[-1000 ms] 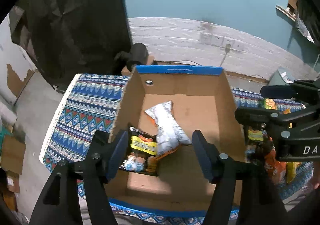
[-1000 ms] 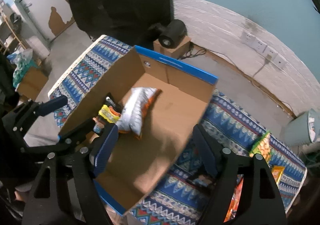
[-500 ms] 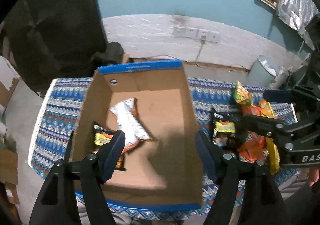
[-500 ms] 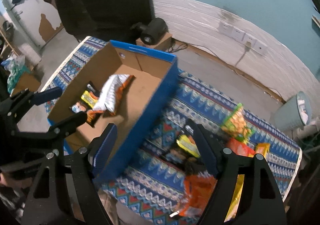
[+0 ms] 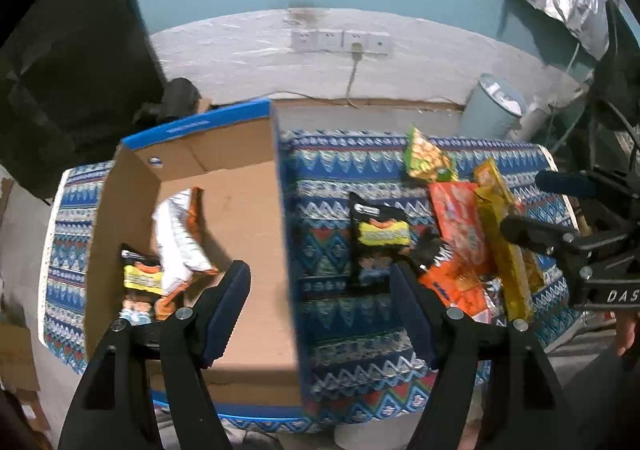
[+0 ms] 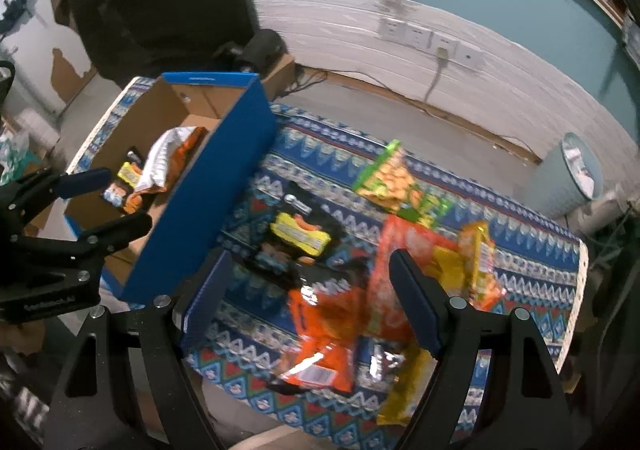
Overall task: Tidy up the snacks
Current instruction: 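Move both open tools back over the snack pile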
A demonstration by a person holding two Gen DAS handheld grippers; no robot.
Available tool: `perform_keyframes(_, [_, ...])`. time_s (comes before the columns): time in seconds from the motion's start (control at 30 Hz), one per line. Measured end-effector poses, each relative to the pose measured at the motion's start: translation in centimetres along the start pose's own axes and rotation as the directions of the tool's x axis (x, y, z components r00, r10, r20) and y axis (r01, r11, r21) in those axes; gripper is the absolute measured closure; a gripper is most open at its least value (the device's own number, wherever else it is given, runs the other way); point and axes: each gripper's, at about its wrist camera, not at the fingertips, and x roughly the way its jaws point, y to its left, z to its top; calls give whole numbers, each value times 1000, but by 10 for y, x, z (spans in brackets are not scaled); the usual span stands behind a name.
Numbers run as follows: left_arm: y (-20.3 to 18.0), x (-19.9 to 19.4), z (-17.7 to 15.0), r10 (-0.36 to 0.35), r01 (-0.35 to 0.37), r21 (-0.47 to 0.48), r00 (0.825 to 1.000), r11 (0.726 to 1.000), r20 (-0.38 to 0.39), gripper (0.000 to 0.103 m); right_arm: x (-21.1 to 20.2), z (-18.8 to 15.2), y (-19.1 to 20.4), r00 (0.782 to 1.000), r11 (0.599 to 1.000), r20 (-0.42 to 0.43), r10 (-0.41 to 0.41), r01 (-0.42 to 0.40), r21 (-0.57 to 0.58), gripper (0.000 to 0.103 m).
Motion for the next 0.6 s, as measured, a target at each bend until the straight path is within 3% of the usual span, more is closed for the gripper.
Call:
perform_keyframes(0.3, [-37,29,2,-43,42,-10,994,999,-102,29,-6,-26,-51,999,997,2,-36,35,71,22])
perform_keyframes(0.6, [-72,51,4,-37,38,7,988,999,-149,29,13,-56,-105,995,984,-64,-80,89,156,22])
